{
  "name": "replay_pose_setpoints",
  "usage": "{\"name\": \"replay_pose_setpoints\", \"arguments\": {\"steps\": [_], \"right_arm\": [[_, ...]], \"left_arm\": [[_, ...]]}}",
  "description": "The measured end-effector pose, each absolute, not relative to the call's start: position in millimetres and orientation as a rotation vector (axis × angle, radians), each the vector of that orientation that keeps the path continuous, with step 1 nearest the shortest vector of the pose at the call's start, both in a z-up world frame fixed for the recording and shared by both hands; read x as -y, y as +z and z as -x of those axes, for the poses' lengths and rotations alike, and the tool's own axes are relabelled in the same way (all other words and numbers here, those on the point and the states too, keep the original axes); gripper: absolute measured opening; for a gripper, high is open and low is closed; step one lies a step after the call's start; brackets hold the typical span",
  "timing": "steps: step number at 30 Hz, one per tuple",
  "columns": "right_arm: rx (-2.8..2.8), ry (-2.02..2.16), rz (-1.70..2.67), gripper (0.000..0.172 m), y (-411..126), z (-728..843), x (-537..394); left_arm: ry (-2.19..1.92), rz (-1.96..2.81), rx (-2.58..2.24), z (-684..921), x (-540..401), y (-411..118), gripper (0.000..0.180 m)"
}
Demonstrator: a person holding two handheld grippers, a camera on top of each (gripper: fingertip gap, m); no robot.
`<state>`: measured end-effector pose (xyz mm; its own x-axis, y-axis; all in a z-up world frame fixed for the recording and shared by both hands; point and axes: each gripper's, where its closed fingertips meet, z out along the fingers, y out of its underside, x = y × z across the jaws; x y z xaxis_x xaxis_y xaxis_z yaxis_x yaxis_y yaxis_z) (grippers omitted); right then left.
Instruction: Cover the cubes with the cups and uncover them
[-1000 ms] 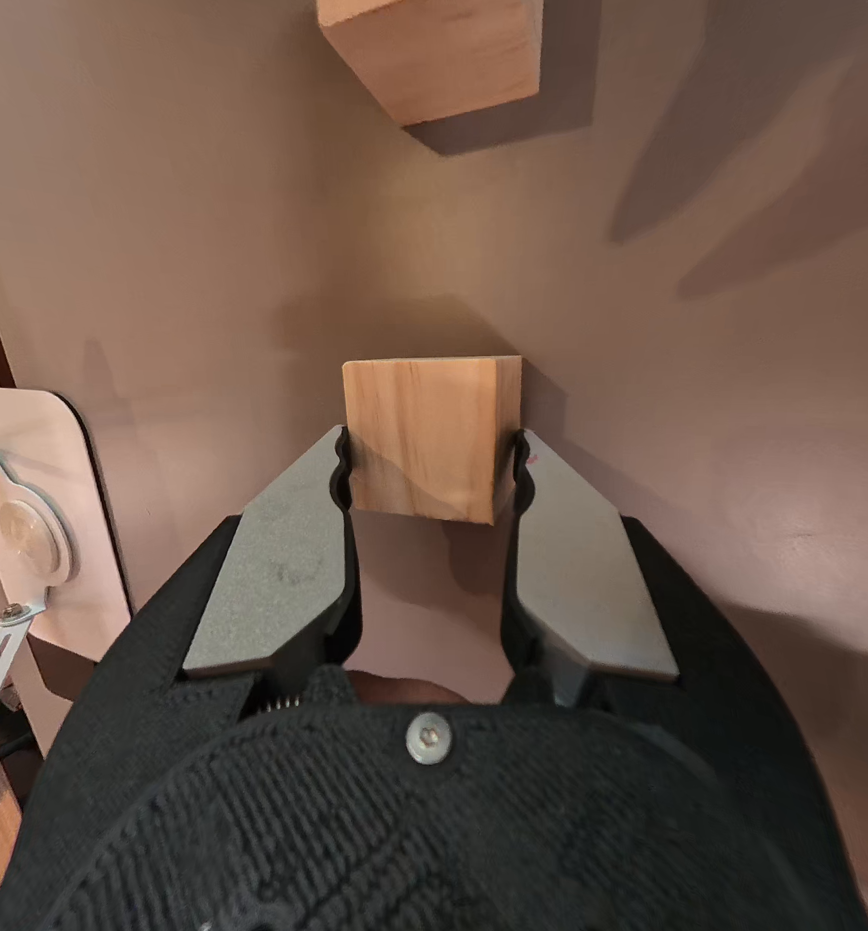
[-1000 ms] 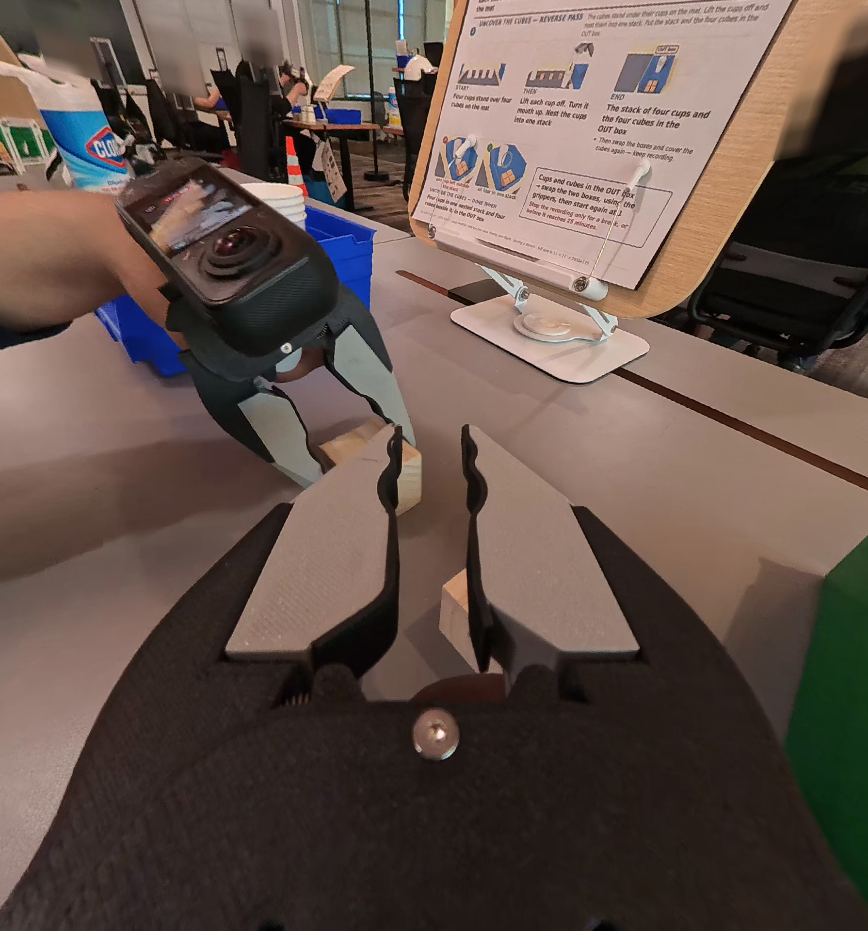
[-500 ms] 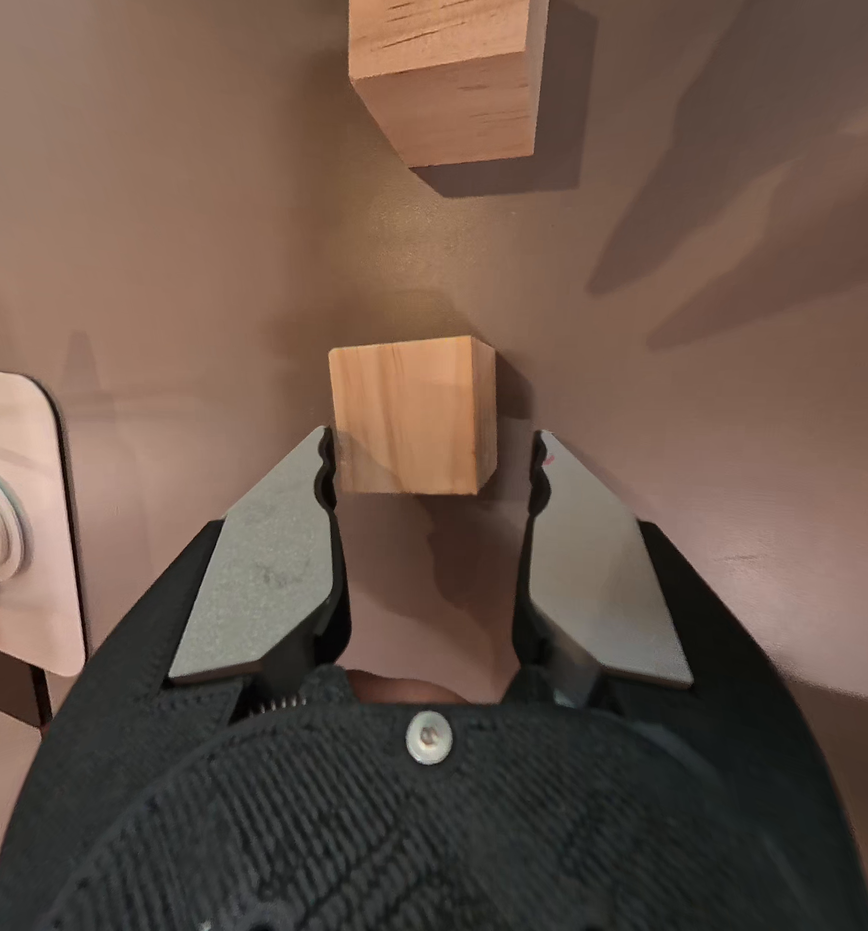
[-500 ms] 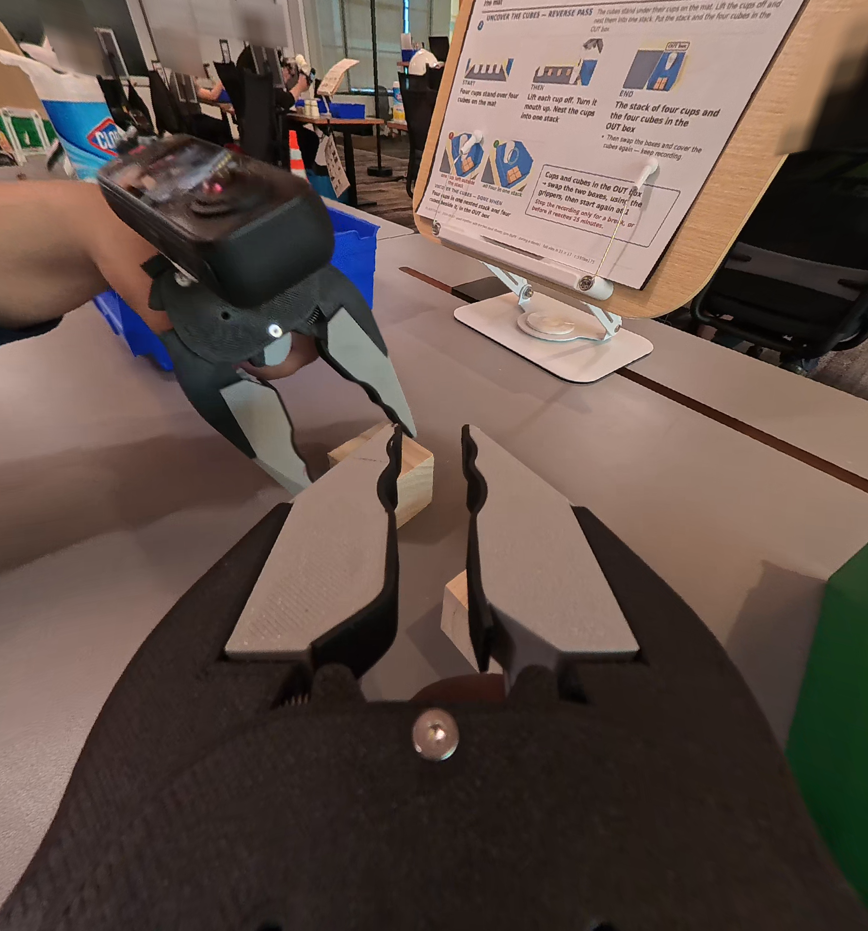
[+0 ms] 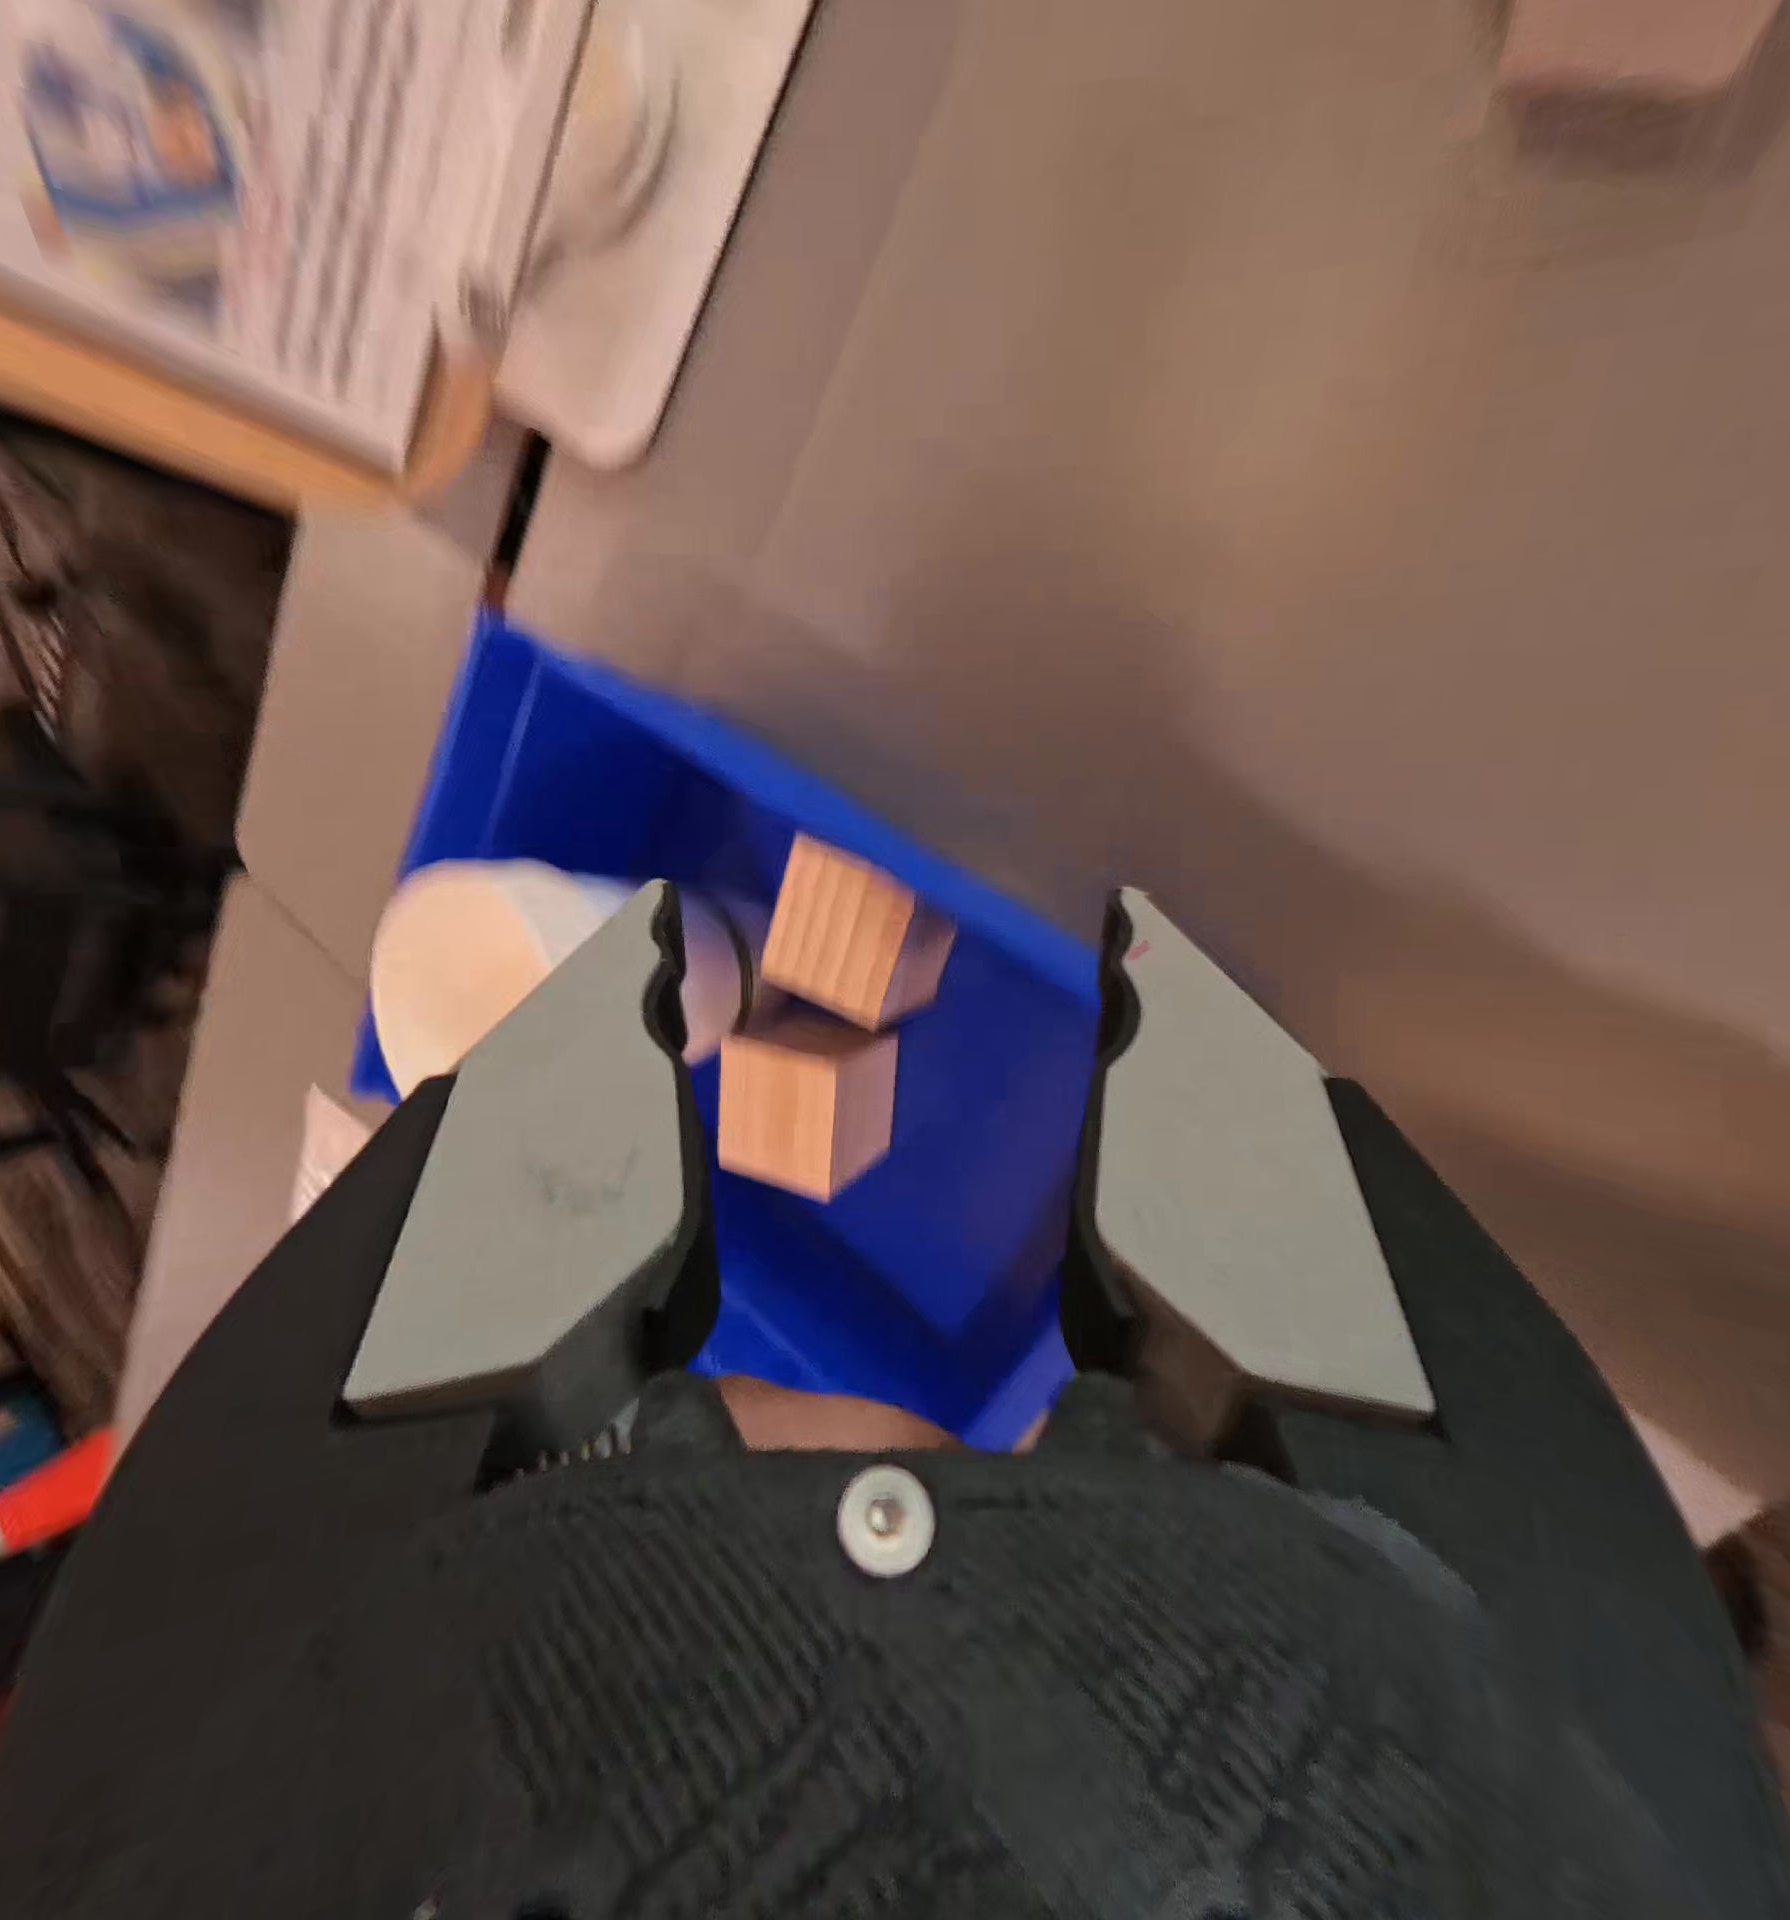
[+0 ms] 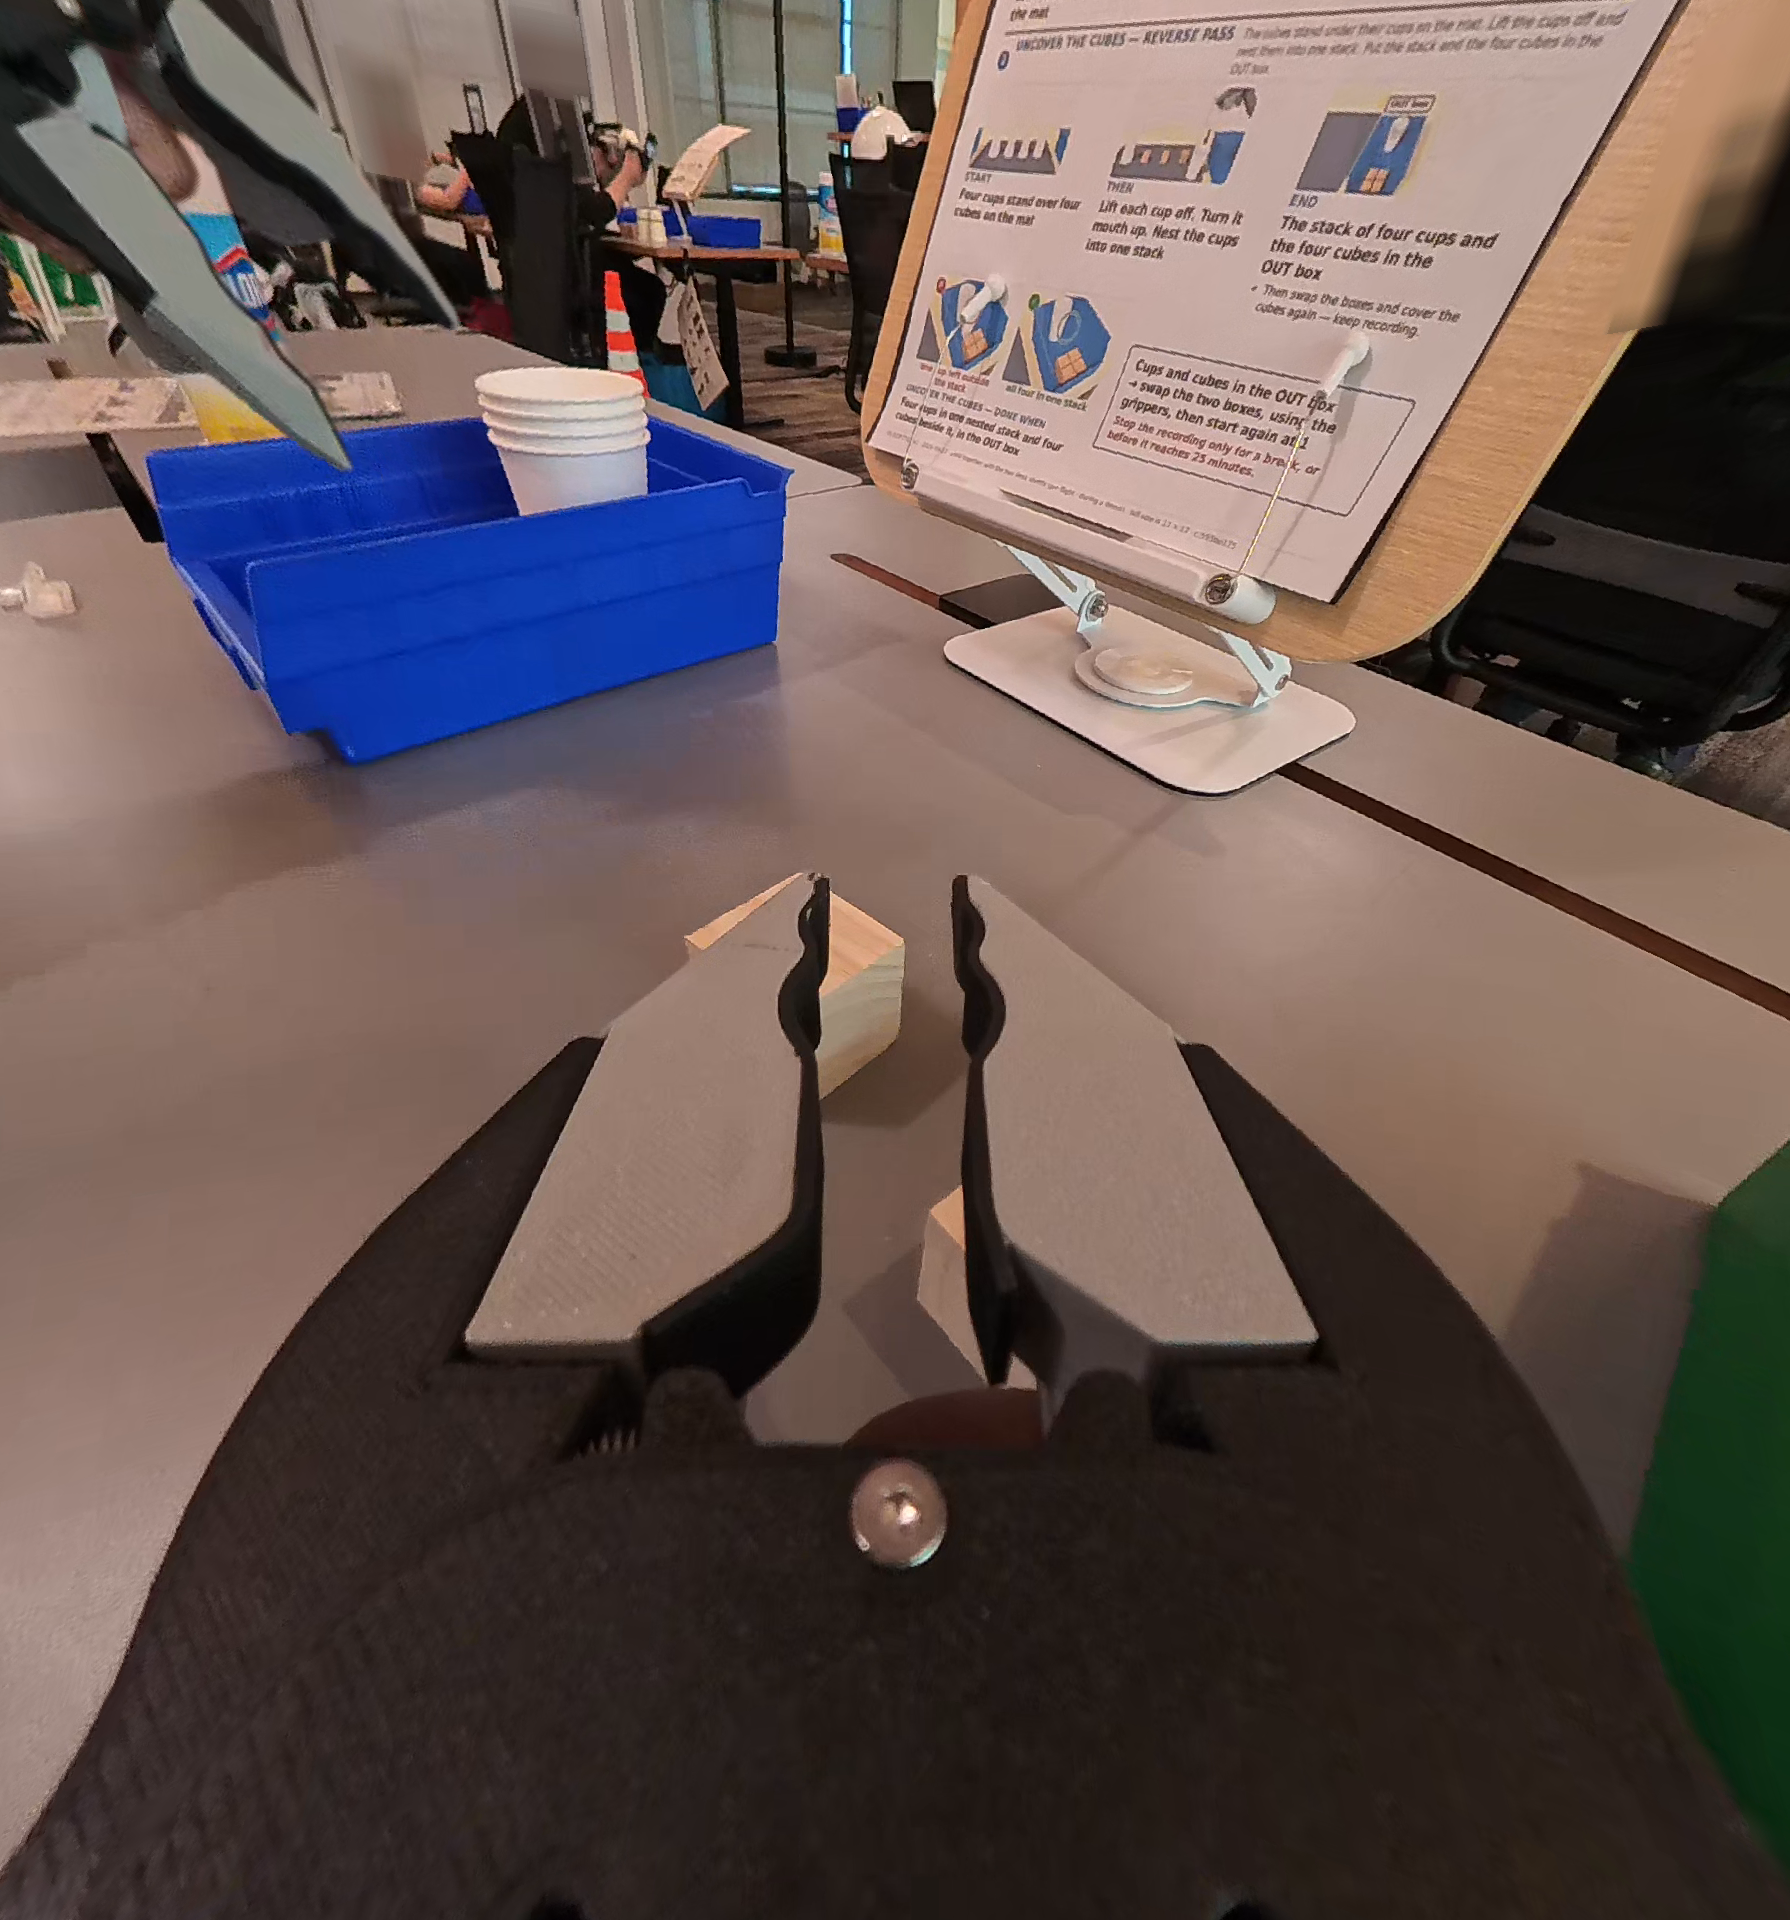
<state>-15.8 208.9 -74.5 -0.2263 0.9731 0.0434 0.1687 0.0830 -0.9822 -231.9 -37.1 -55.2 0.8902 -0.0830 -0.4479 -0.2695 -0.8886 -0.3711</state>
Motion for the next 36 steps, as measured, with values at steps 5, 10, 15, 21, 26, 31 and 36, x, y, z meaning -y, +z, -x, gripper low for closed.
{"name": "replay_pose_setpoints", "arguments": {"steps": [5,10,15,21,26,31,36], "right_arm": [[1.558,1.21,1.189,0.02,-82,18,-208],[1.582,1.194,1.21,0.02,-91,22,-207],[1.62,1.162,1.209,0.021,-99,25,-203],[1.647,1.141,1.213,0.021,-105,27,-201],[1.634,1.162,1.206,0.02,-101,26,-200],[1.623,1.186,1.187,0.02,-95,23,-197],[1.61,1.191,1.16,0.019,-90,22,-194]], "left_arm": [[0.574,2.721,-0.091,286,101,-81,0.068],[0.575,2.788,-0.102,308,119,-96,0.07],[0.499,2.869,-0.124,327,117,-129,0.07],[0.376,2.993,-0.047,345,123,-183,0.068],[0.324,2.962,-0.05,335,124,-190,0.063],[0.424,2.951,-0.195,307,143,-142,0.064],[0.56,2.798,-0.342,265,112,-59,0.062]]}}
